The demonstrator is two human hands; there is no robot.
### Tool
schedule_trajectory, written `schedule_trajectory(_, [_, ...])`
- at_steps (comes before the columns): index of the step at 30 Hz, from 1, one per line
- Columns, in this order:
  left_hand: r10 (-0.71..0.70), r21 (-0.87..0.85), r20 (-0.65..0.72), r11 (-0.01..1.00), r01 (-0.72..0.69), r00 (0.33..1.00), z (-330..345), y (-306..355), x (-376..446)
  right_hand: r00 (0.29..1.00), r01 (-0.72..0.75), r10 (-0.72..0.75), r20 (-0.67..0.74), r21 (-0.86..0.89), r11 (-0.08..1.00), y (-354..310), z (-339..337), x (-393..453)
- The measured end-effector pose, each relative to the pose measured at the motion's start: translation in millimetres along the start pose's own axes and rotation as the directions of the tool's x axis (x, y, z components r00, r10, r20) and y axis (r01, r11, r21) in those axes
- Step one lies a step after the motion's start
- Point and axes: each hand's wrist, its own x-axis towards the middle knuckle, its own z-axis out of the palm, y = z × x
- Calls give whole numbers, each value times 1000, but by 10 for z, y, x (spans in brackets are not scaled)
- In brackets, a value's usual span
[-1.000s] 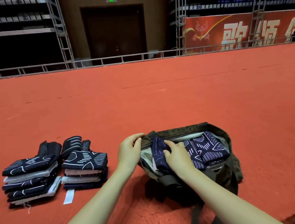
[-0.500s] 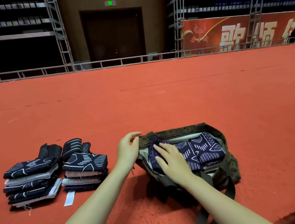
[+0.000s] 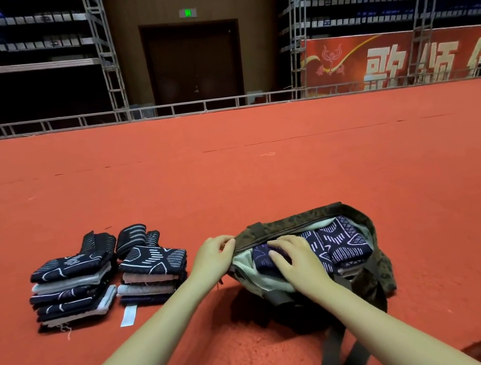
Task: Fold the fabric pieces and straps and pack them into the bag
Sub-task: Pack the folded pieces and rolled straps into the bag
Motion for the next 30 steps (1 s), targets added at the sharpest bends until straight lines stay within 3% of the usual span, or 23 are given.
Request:
schedule_trajectory(5, [22, 27, 1, 999, -22, 1000, -262, -39, -121, 998, 37, -34, -51, 55, 998, -239, -139, 50])
schedule_trajectory(9, [36, 24, -108, 999, -34, 994, -619, -190, -232, 997, 80, -81, 2, 126, 989, -633, -126, 171])
schedule_trajectory(15, [-118, -7, -282, 993, 121, 952, -1195, -794, -510, 981, 115, -139, 135, 173, 978, -1299, 424, 411])
schedule_trajectory(17, [-201, -41, -292, 979, 197, 935, -1275, -1057, -571, 969, 127, -156, 193, 155, 980, -1489, 682, 544])
schedule_trajectory(21, [-296, -154, -172, 950, 271, 940, -1090, -1217, -613, 949, 85, -94, 302, 44, 995, -1560, 1068, 798])
schedule_trajectory(24, [-364, -244, -154, 915, 321, 919, -912, -1451, -518, 907, 72, -40, 419, -61, 996, -1611, 1384, 974])
schedule_trajectory(28, [-399, -327, -173, 886, 329, 901, -710, -1632, -376, 765, 27, 59, 641, -123, 992, -1670, 1616, 1138])
schedule_trajectory(30, [-399, -314, -179, 889, 333, 899, -655, -1668, -340, 736, 6, 62, 674, -98, 995, -1668, 1659, 1205])
